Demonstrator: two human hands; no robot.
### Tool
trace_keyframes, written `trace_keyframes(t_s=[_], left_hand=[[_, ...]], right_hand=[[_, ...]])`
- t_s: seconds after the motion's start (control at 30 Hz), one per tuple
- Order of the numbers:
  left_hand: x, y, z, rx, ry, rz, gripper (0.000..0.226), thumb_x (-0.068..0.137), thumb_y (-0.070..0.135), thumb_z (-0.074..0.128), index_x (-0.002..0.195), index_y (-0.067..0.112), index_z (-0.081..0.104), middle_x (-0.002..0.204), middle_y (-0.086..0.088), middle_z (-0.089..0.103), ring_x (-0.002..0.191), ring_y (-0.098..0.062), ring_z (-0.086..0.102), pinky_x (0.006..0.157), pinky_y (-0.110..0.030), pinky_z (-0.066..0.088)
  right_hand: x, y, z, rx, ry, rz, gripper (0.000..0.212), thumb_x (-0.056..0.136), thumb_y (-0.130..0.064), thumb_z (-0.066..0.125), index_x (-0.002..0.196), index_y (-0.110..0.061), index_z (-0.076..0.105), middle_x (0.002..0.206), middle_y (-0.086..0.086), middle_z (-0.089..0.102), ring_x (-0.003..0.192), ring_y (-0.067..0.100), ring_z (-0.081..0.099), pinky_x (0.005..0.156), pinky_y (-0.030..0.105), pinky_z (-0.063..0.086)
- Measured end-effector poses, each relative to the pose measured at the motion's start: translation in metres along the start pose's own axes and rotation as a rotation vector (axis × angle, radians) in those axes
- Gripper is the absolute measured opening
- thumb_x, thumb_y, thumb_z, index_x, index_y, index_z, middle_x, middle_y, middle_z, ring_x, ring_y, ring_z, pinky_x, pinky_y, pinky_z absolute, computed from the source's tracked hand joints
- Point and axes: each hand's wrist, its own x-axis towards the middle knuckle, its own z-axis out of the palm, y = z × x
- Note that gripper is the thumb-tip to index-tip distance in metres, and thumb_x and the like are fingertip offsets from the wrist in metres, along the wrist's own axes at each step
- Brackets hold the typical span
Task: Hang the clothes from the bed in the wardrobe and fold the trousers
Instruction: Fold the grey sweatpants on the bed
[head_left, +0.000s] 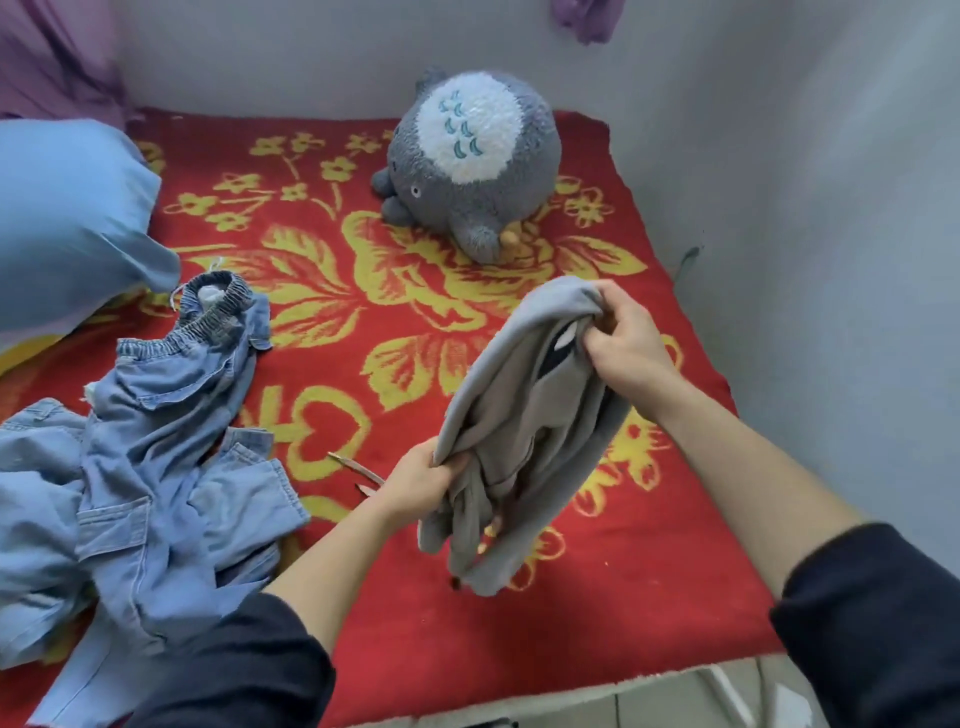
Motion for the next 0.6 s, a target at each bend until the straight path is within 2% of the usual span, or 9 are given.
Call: trace_keyframes(t_s=[0.07, 0.13, 0.2, 0.27, 0.3, 0.37, 0.43, 0.53, 0.6], left_hand=[[0.006, 0.017, 0.009, -0.141, 0.069, 0.017, 0.016, 0.098, 0.026, 0.051, 0.104, 0.020, 0.064, 0.102, 0.004, 0.071, 0.101, -0.014, 0.065, 0.088, -0.037, 0.051], [0.014, 0.033, 0.012, -0.286, 0.105, 0.042, 0.016, 0.097, 0.031, 0.053, 0.101, 0.022, 0.066, 0.097, 0.008, 0.073, 0.096, -0.008, 0.067, 0.079, -0.028, 0.050], [0.023, 0.048, 0.009, -0.389, 0.136, 0.064, 0.016, 0.095, 0.035, 0.057, 0.098, 0.024, 0.069, 0.096, 0.010, 0.074, 0.092, -0.006, 0.069, 0.077, -0.026, 0.049], [0.032, 0.055, 0.006, -0.438, 0.168, 0.057, 0.018, 0.092, 0.040, 0.060, 0.098, 0.026, 0.070, 0.097, 0.008, 0.074, 0.092, -0.007, 0.069, 0.077, -0.027, 0.049], [0.036, 0.054, 0.006, -0.447, 0.184, 0.040, 0.020, 0.091, 0.041, 0.061, 0.098, 0.026, 0.070, 0.098, 0.008, 0.074, 0.092, -0.007, 0.069, 0.077, -0.026, 0.050], [0.044, 0.044, 0.009, -0.479, 0.231, -0.004, 0.019, 0.090, 0.040, 0.062, 0.096, 0.025, 0.072, 0.097, 0.007, 0.075, 0.091, -0.007, 0.069, 0.075, -0.023, 0.051], [0.052, 0.026, 0.013, -0.557, 0.286, -0.067, 0.020, 0.091, 0.035, 0.063, 0.100, 0.020, 0.072, 0.098, 0.002, 0.075, 0.094, -0.012, 0.070, 0.077, -0.024, 0.051], [0.058, -0.008, 0.023, -0.638, 0.326, -0.227, 0.022, 0.093, 0.030, 0.060, 0.107, 0.014, 0.069, 0.103, -0.005, 0.074, 0.097, -0.019, 0.069, 0.082, -0.032, 0.052], [0.056, -0.030, 0.033, -0.653, 0.302, -0.326, 0.022, 0.094, 0.028, 0.060, 0.106, 0.012, 0.069, 0.103, -0.009, 0.073, 0.100, -0.024, 0.068, 0.086, -0.036, 0.053]], right_hand=[[0.033, -0.002, -0.009, -0.133, 0.049, -0.040, 0.037, 0.083, -0.005, 0.048, 0.111, -0.026, 0.058, 0.100, -0.005, 0.065, 0.093, 0.010, 0.057, 0.080, 0.022, 0.043], [0.065, -0.012, -0.014, -0.162, 0.105, -0.129, 0.040, 0.084, -0.005, 0.048, 0.119, -0.023, 0.057, 0.106, -0.003, 0.063, 0.096, 0.005, 0.054, 0.086, 0.012, 0.040], [0.090, -0.023, -0.012, -0.037, 0.073, -0.199, 0.044, 0.090, -0.009, 0.048, 0.129, -0.027, 0.051, 0.119, -0.003, 0.059, 0.107, 0.002, 0.054, 0.099, 0.013, 0.037], [0.104, -0.023, -0.004, 0.105, 0.017, -0.191, 0.047, 0.096, -0.018, 0.047, 0.136, -0.041, 0.040, 0.129, -0.007, 0.054, 0.114, -0.007, 0.050, 0.103, 0.011, 0.034], [0.106, -0.013, 0.005, 0.161, -0.030, -0.129, 0.051, 0.097, -0.019, 0.048, 0.140, -0.042, 0.035, 0.133, -0.007, 0.053, 0.119, -0.005, 0.050, 0.105, 0.014, 0.035], [0.091, 0.021, 0.030, 0.159, -0.160, 0.047, 0.056, 0.092, -0.010, 0.052, 0.143, -0.026, 0.038, 0.132, -0.003, 0.054, 0.123, 0.009, 0.051, 0.101, 0.021, 0.040], [0.052, 0.069, 0.055, 0.105, -0.355, 0.263, 0.059, 0.079, -0.005, 0.060, 0.136, -0.013, 0.046, 0.133, 0.004, 0.053, 0.116, 0.012, 0.056, 0.089, 0.017, 0.043], [-0.024, 0.135, 0.086, 0.076, -0.766, 0.556, 0.092, 0.060, -0.024, 0.073, 0.143, -0.009, 0.035, 0.146, 0.006, 0.042, 0.120, 0.013, 0.049, 0.094, 0.022, 0.043], [-0.062, 0.164, 0.102, 0.060, -0.867, 0.633, 0.107, 0.060, -0.034, 0.082, 0.149, -0.015, 0.025, 0.147, -0.002, 0.039, 0.127, 0.012, 0.044, 0.095, 0.024, 0.042]])
